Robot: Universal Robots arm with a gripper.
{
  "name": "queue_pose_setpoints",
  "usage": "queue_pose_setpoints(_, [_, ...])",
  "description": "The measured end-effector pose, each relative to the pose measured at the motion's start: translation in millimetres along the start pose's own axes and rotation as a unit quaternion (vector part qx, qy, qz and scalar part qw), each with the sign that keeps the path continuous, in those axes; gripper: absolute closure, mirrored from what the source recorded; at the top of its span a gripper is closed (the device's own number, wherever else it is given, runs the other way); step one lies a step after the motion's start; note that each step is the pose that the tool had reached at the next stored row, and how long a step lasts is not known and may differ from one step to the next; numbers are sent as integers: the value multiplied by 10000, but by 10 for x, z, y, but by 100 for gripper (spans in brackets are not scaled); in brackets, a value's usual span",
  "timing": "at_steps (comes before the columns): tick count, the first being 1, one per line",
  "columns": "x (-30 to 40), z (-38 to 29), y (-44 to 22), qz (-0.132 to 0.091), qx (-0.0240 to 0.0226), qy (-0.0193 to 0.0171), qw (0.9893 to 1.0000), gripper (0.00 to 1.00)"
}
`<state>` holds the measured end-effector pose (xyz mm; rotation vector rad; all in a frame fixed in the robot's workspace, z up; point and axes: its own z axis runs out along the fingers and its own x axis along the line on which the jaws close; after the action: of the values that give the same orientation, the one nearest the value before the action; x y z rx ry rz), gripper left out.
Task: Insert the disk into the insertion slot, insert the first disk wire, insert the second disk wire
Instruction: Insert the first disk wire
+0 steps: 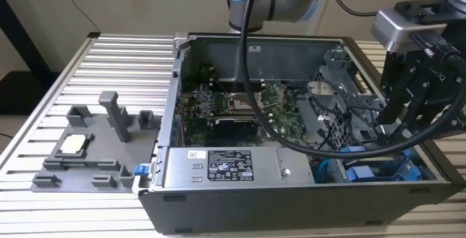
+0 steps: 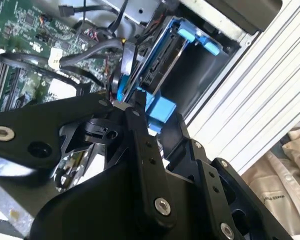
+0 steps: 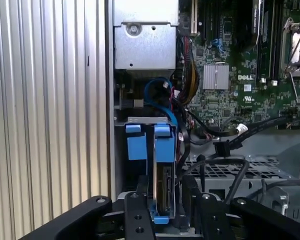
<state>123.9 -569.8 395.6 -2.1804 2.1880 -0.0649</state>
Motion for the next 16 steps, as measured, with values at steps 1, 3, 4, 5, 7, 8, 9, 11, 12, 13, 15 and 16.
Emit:
queue_pose_setpoints(1, [-3,0,3,-1,92,-2,10000,59])
queue_pose_setpoints(3, [-9,0,8,-3,278,-5,9996,59])
queue_pose_setpoints(4, [-13,0,10,-4,363,-8,9993,59])
queue_pose_setpoints(5, [-17,-1,11,-6,455,-9,9990,59])
queue_pose_setpoints(7, [-28,0,14,-13,573,-14,9984,59])
queue_pose_setpoints(8, [-39,0,13,-25,574,-15,9983,59])
queue_pose_setpoints(9, [-60,0,13,-38,575,-18,9983,59])
queue_pose_setpoints(11, [-119,0,14,-55,579,-19,9983,59])
queue_pose_setpoints(12, [-146,1,14,-64,580,-21,9983,59])
queue_pose_setpoints(13, [-163,1,14,-74,581,-22,9983,59])
queue_pose_setpoints(15, [-174,-1,14,-90,583,-23,9983,59])
queue_pose_setpoints(16, [-179,-1,14,-98,586,-25,9982,59])
